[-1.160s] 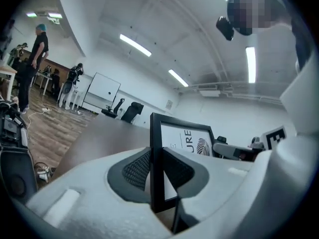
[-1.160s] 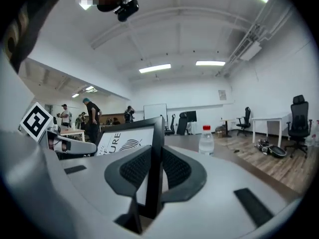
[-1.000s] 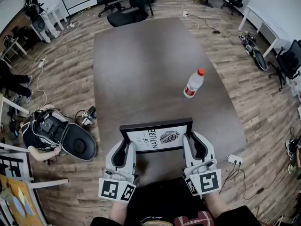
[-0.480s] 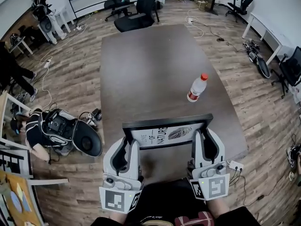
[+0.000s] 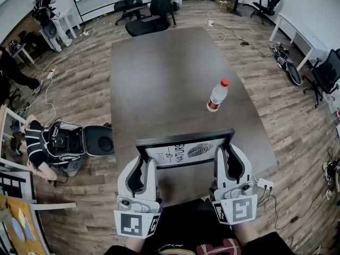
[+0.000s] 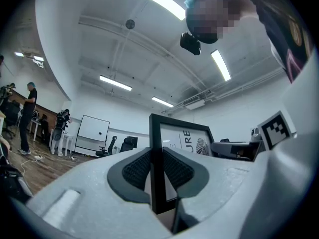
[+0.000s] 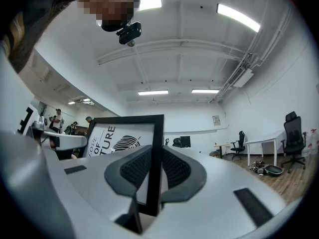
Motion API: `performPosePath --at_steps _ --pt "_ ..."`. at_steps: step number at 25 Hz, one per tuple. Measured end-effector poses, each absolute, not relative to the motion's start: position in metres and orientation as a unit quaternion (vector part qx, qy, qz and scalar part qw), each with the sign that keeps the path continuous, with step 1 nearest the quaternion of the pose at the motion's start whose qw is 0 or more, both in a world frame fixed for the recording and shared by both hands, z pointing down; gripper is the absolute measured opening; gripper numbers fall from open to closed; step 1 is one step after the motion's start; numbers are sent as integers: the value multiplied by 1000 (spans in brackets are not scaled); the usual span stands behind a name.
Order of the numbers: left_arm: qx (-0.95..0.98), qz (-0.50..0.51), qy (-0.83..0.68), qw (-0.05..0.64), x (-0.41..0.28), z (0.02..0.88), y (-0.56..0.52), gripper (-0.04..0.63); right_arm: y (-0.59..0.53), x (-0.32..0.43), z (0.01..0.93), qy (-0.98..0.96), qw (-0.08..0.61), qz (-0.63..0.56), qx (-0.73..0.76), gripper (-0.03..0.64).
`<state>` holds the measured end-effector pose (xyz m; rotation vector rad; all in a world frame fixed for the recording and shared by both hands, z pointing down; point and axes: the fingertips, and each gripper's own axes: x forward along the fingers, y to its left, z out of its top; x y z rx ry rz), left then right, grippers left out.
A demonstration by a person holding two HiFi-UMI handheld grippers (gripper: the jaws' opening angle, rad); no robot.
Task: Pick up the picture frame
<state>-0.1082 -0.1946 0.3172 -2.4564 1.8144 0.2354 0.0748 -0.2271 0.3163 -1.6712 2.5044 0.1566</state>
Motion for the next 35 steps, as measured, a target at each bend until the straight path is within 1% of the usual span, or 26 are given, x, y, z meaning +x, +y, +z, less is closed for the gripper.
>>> performPosePath --at_steps 13,35 --pt "-798 49 600 25 -104 341 -177 78 -210 79 345 821 30 13 -570 74" --pt "-795 32 606 26 -114 344 -172 78 -208 67 349 824 14 18 -567 74"
